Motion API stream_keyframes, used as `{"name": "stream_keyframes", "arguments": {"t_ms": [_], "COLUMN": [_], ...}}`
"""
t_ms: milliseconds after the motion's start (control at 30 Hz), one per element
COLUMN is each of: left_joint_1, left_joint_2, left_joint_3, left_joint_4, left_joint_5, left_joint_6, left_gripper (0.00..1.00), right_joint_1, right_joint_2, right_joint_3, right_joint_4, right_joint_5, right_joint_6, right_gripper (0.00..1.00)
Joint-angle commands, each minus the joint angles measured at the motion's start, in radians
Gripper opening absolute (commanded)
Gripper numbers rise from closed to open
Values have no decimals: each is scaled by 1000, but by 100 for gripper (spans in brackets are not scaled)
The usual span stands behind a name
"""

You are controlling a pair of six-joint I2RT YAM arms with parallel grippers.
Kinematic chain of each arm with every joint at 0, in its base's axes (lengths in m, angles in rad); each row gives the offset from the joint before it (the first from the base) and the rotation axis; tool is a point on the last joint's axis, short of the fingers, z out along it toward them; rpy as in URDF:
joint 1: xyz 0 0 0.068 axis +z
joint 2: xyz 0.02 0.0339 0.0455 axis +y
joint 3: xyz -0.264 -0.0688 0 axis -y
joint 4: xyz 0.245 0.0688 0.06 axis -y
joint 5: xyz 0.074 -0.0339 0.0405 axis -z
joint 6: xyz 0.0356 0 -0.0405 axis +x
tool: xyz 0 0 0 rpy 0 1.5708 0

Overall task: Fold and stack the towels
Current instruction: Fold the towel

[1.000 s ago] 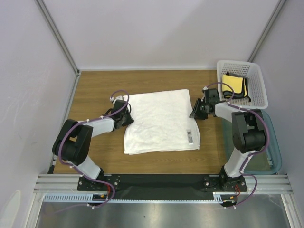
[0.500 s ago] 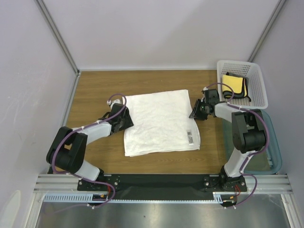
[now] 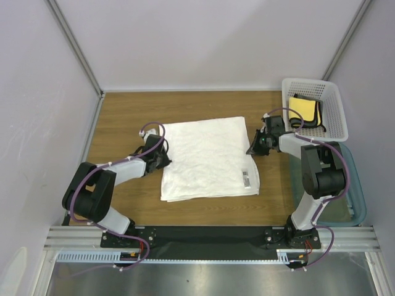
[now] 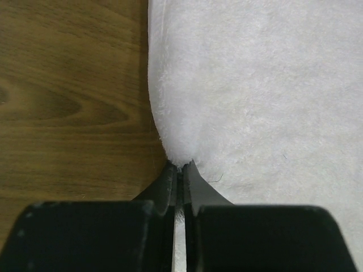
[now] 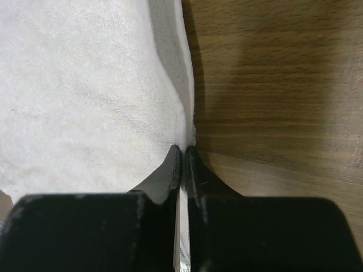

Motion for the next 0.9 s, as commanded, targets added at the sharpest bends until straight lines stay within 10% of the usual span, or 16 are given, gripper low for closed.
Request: {"name": "stream_keyframes", "arguments": {"t_ms": [0,867], "left_joint_1": [-4,-4], "left_joint_2": [-34,-666], "left_joint_3": [-7,392], "left_joint_4": [43,-394], "left_joint_5": [-35,-50], "left_joint_6": [45,232], "left_gripper": [0,0], "right_joint_1": [1,-2], "right_joint_2": [-19,-585], "right_joint_3": [16,182], "right_joint_4": [2,-23], "right_joint_5": [-49,-190], "right_joint_6": [-9,143], "right_gripper": [0,0]}}
